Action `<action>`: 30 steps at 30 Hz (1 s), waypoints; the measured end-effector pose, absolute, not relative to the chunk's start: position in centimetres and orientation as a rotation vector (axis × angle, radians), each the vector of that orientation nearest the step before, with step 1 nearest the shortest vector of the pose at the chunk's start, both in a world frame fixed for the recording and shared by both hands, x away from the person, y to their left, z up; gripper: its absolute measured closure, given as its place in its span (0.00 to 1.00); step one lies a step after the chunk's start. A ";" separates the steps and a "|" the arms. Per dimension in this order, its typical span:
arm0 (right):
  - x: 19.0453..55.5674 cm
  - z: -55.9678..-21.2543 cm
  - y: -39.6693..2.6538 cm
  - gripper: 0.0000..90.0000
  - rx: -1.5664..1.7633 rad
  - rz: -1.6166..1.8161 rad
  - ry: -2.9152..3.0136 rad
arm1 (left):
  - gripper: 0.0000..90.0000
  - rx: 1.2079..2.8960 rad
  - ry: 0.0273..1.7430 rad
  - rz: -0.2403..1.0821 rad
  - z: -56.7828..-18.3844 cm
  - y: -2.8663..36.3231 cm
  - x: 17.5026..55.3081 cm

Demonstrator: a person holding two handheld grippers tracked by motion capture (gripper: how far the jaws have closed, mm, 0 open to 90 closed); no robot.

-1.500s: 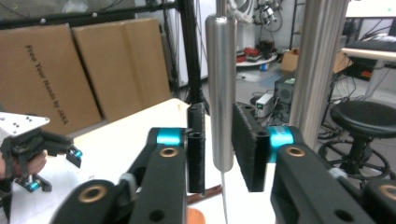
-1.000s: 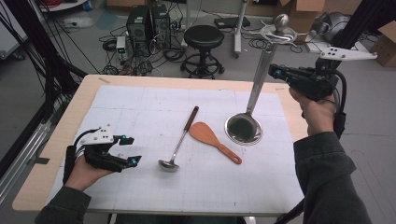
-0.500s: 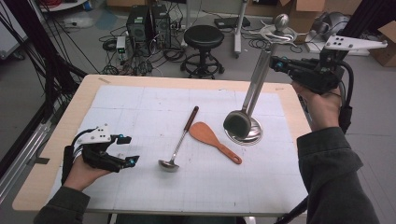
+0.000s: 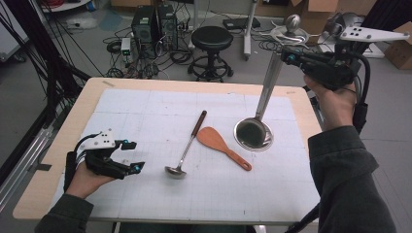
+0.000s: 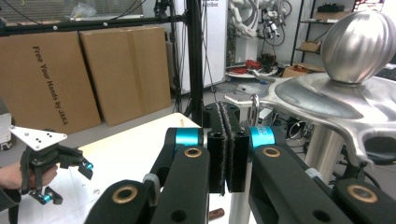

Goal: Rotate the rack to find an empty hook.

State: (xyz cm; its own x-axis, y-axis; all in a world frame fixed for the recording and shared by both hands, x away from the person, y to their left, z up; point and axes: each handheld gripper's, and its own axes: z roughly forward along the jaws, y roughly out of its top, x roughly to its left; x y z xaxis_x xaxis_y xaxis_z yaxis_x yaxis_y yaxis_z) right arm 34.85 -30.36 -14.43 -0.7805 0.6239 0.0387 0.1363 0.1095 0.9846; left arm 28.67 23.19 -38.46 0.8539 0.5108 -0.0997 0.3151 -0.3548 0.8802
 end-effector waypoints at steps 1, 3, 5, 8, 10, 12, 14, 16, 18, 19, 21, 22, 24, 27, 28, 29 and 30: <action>34.9 -14.4 -30.3 0.99 0.744 1.712 2.006 | 0.23 1.971 0.606 0.233 -38.5 23.2 28.7; 34.9 -14.5 -30.1 0.99 0.749 1.703 2.006 | 0.23 1.974 0.607 0.232 -38.5 23.2 28.7; 35.0 -14.5 -29.9 0.99 0.762 1.693 2.002 | 0.23 1.972 0.608 0.234 -38.5 23.1 28.6; 35.0 -14.5 -29.7 0.99 0.768 1.677 1.996 | 0.23 1.969 0.610 0.233 -38.4 23.1 28.6; 35.0 -14.5 -29.7 0.99 0.775 1.677 1.990 | 0.23 1.967 0.610 0.233 -38.4 23.1 28.6; 35.0 -14.5 -29.7 0.99 0.780 1.675 1.982 | 0.23 1.966 0.611 0.232 -38.4 23.1 28.6; 35.1 -14.6 -29.6 0.99 0.783 1.672 1.978 | 0.23 1.970 0.608 0.232 -38.4 23.1 28.6; 35.1 -14.6 -29.5 0.99 0.783 1.671 1.975 | 0.23 1.970 0.605 0.233 -38.4 23.2 28.6; 35.2 -14.6 -29.4 0.99 0.789 1.674 1.968 | 0.23 1.966 0.608 0.233 -38.4 23.2 28.6; 35.2 -14.6 -29.4 0.99 0.792 1.673 1.966 | 0.23 1.965 0.608 0.233 -38.4 23.2 28.6; 35.1 -14.6 -29.3 0.99 0.796 1.671 1.962 | 0.23 1.967 0.607 0.233 -38.4 23.2 28.6; 35.1 -14.6 -29.3 0.99 0.792 1.672 1.961 | 0.23 1.969 0.606 0.232 -38.4 23.2 28.6; 35.1 -14.6 -29.2 0.99 0.796 1.670 1.956 | 0.23 1.966 0.606 0.232 -38.3 23.2 28.6; 35.0 -14.6 -29.1 0.99 0.806 1.665 1.954 | 0.23 1.965 0.604 0.233 -38.3 23.2 28.6; 35.0 -14.6 -29.1 0.99 0.804 1.665 1.952 | 0.23 1.963 0.605 0.233 -38.3 23.1 28.6; 35.0 -14.6 -29.1 0.99 0.806 1.665 1.950 | 0.23 1.964 0.605 0.233 -38.3 23.1 28.6; 35.0 -14.6 -29.0 0.99 0.809 1.663 1.948 | 0.23 1.964 0.605 0.233 -38.3 23.1 28.6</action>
